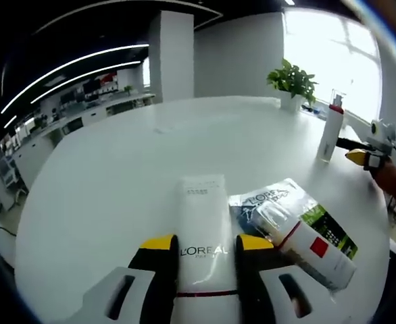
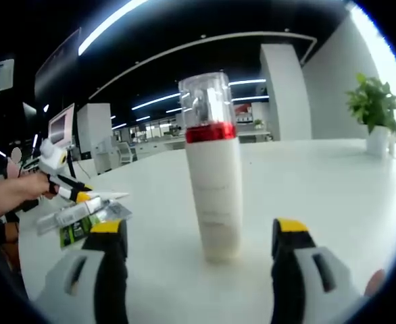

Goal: Arrange the skincare products in the storage area until every visible bottle or jar stands upright without overlapping.

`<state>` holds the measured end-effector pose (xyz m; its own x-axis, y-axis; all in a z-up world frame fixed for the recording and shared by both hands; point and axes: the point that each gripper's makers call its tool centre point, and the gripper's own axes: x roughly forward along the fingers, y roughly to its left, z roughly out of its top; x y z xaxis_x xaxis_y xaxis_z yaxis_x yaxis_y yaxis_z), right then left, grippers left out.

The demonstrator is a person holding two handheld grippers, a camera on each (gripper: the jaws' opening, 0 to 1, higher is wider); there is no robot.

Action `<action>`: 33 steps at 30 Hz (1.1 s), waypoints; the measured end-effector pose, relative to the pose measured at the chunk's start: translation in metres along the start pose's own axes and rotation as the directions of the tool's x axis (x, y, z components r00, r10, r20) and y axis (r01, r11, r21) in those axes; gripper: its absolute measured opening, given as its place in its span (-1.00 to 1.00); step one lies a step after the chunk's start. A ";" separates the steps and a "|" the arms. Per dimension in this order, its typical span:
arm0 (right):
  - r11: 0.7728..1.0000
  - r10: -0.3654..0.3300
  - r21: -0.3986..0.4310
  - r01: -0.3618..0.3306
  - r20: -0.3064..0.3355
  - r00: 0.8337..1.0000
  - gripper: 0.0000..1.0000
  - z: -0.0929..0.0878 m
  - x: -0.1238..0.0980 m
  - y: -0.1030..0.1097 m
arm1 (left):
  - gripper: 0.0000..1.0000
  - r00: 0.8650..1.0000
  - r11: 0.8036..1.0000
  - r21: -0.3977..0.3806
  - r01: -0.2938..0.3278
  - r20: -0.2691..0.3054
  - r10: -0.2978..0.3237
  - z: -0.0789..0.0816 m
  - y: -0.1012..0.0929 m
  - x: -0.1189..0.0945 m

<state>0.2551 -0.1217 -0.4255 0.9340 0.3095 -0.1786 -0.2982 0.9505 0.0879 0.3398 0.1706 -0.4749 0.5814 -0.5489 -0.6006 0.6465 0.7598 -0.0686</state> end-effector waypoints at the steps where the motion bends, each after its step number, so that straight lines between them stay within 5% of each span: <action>1: 1.000 0.001 0.000 -0.001 0.000 1.000 0.79 0.000 0.000 0.000 | -0.34 1.000 1.000 -0.008 0.005 0.006 -0.005 0.000 -0.001 -0.001; 15: 1.000 0.012 -0.011 -0.012 -0.022 1.000 0.78 -0.003 0.000 0.008 | -0.35 0.993 0.990 -0.123 0.075 0.104 -0.063 0.009 -0.005 -0.013; 33: 1.000 0.013 -0.014 -0.014 -0.043 0.999 0.75 -0.007 -0.010 0.013 | -0.36 0.976 0.973 -0.177 0.149 0.186 -0.116 0.017 -0.010 -0.022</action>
<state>0.2400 -0.1123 -0.4292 0.9206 0.3230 -0.2194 -0.3137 0.9464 0.0769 0.3286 0.1692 -0.4475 0.5843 -0.6885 -0.4296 0.6285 0.7188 -0.2972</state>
